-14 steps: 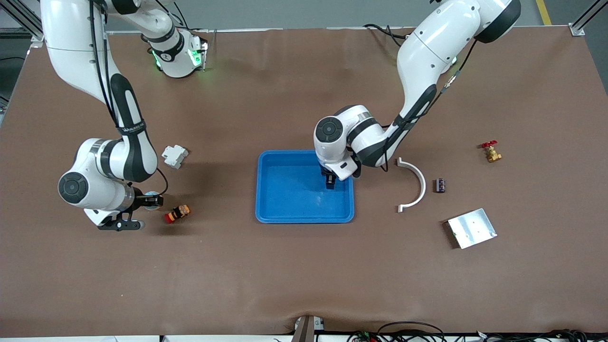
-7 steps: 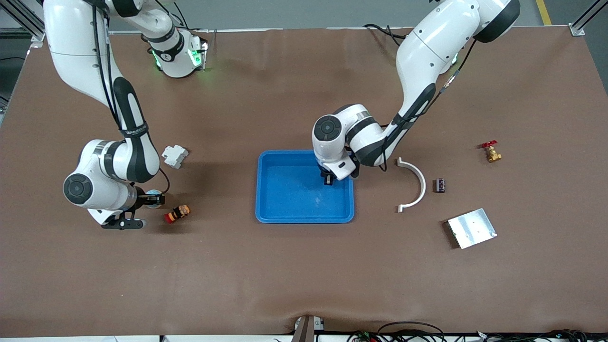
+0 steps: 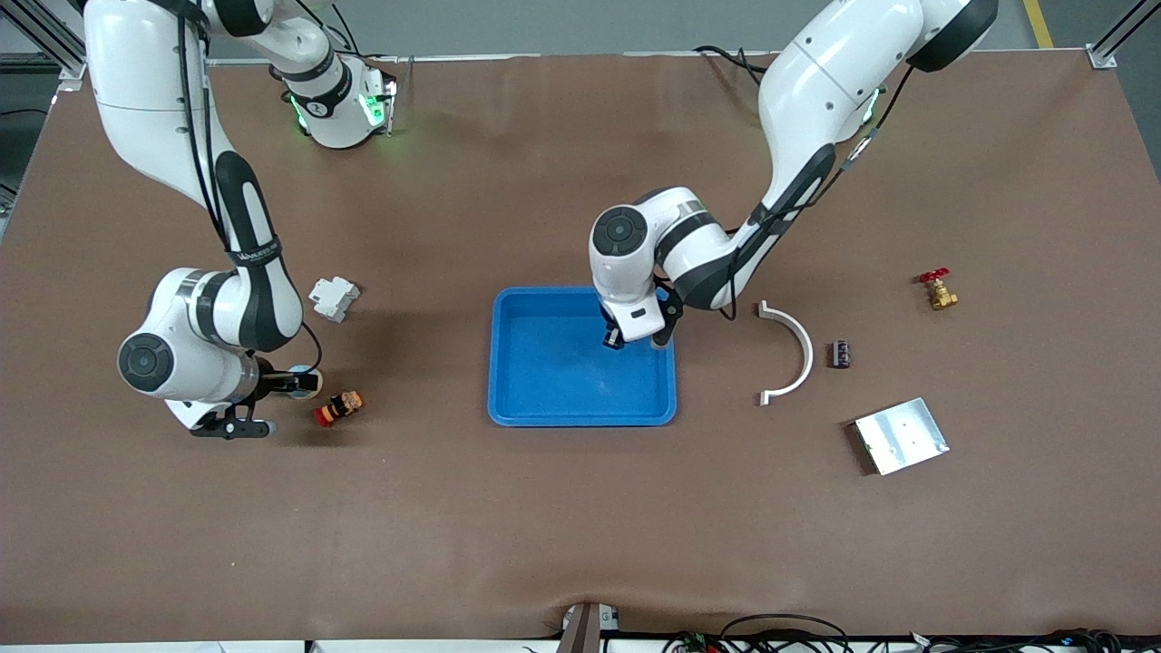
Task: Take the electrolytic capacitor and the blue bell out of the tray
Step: 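Carry the second bell beside the orange button and open the right gripper, then carry the capacitor toward the white arc while the right gripper withdraws, then lower the capacitor inside the white arc and open the left gripper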
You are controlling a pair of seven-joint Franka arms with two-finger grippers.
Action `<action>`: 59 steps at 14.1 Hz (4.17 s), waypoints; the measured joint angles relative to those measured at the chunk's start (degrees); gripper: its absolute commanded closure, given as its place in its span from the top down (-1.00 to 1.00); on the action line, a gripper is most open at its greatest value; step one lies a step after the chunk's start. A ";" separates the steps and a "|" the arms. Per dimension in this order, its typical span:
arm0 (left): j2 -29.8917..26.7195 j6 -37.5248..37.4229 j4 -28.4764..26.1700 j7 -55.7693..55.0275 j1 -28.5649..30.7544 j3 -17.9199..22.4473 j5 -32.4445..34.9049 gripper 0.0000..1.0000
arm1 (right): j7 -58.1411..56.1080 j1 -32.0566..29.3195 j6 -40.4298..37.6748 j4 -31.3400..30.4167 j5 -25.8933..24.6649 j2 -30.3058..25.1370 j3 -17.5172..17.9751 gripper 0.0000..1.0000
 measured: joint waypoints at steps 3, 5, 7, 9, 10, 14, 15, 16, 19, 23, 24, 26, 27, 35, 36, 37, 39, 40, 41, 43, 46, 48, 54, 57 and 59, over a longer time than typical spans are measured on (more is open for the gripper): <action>-3.80 -3.35 -0.14 17.81 2.47 -0.32 -0.02 -1.00 | 0.00 0.10 -6.77 3.92 0.02 -1.05 -0.99 1.00; -4.93 -3.57 -0.56 28.18 6.33 -2.76 -0.20 -1.00 | 0.00 0.12 -15.73 9.13 0.03 -2.43 -1.96 1.00; -5.29 -3.61 -1.00 38.07 9.71 -4.98 -0.24 -1.00 | 0.00 -0.08 -23.98 14.93 0.06 -4.08 -2.66 1.00; -5.31 -3.62 -1.44 47.70 11.85 -5.40 -0.25 -1.00 | 0.00 -1.14 -29.09 18.30 0.07 -6.98 -2.95 1.00; -5.32 -3.62 -1.59 52.58 13.53 -5.74 -0.26 -1.00 | 0.00 -1.85 -31.37 18.91 0.07 -8.96 -2.98 1.00; -5.33 -3.61 -2.06 64.81 18.63 -6.83 -0.25 -1.00 | 0.12 -4.96 -39.32 19.35 -0.47 -18.62 -2.06 1.00; -5.33 -3.58 -2.68 67.63 19.23 -6.83 -0.23 -1.00 | 0.12 -6.82 -40.54 19.38 -2.14 -21.03 -0.22 1.00; -5.33 -3.39 -3.56 70.25 19.90 -6.85 -0.22 -1.00 | 0.24 -9.01 -41.35 19.40 -4.73 -23.39 2.43 1.00; -6.09 -0.48 -7.73 77.43 23.00 -7.16 -0.16 -1.00 | 3.21 -13.92 -43.70 19.35 -8.73 -28.88 9.30 1.00; -8.84 8.19 -16.72 83.62 27.94 -7.38 1.22 -1.00 | 4.71 -18.34 -43.06 19.16 -12.64 -30.71 16.57 1.00; -9.26 10.57 -19.00 83.70 28.98 -7.41 2.80 -1.00 | 4.72 -18.72 -42.82 19.03 -12.72 -30.65 16.94 1.00; -9.90 15.95 -23.64 83.71 31.01 -7.43 5.75 -1.00 | 4.71 -18.82 -41.87 18.84 -12.79 -30.51 17.19 1.00; -10.06 18.40 -25.70 83.71 32.05 -7.44 7.42 -1.00 | 4.71 -18.72 -40.70 18.81 -12.80 -30.43 17.52 1.00; -10.50 25.96 -32.15 81.44 37.13 -7.49 16.65 -1.00 | 4.96 -18.27 -35.45 18.67 -12.64 -30.25 18.22 1.00; -10.53 25.96 -32.30 79.15 37.13 -7.55 18.70 -1.00 | 5.09 -17.88 -35.41 18.67 -12.62 -30.25 18.09 1.00; -10.53 25.96 -32.52 76.51 37.12 -7.59 20.80 -1.00 | 5.76 -17.05 -35.23 18.67 -12.62 -30.25 17.68 1.00; -10.52 25.96 -32.95 72.14 37.11 -7.67 23.46 -1.00 | 7.20 -15.61 -35.01 18.67 -12.62 -30.25 16.90 1.00; -10.52 25.96 -33.08 71.12 37.11 -7.70 23.86 -1.00 | 7.27 -15.39 -35.01 18.67 -12.62 -30.25 16.69 1.00; -10.52 25.96 -33.12 70.75 37.11 -7.71 23.97 -1.00 | 7.27 -15.38 -35.01 18.67 -12.62 -30.25 16.54 1.00; -10.52 25.96 -33.21 70.66 37.11 -7.71 23.97 -1.00 | 7.29 -15.39 -35.07 18.67 -12.61 -30.25 16.25 1.00; -10.35 25.96 -33.53 70.56 37.11 -7.70 23.97 -1.00 | 7.55 -15.25 -35.40 18.67 -12.59 -30.25 16.27 1.00; -10.21 25.96 -33.56 70.50 37.12 -7.67 23.97 -1.00 | 7.58 -15.20 -35.50 18.67 -12.59 -30.25 16.27 1.00; -10.17 25.94 -33.37 70.23 37.15 -7.47 23.97 1.00 | 7.83 -15.23 -36.35 18.67 -12.58 -30.26 16.07 1.00; -10.16 25.94 -32.94 69.63 37.20 -7.43 23.97 1.00 | 7.83 -15.30 -36.43 18.68 -12.57 -30.26 15.87 1.00; -10.33 25.71 -32.32 69.00 37.23 -7.44 23.97 1.00 | 7.85 -15.30 -36.49 18.69 -12.57 -30.26 15.84 1.00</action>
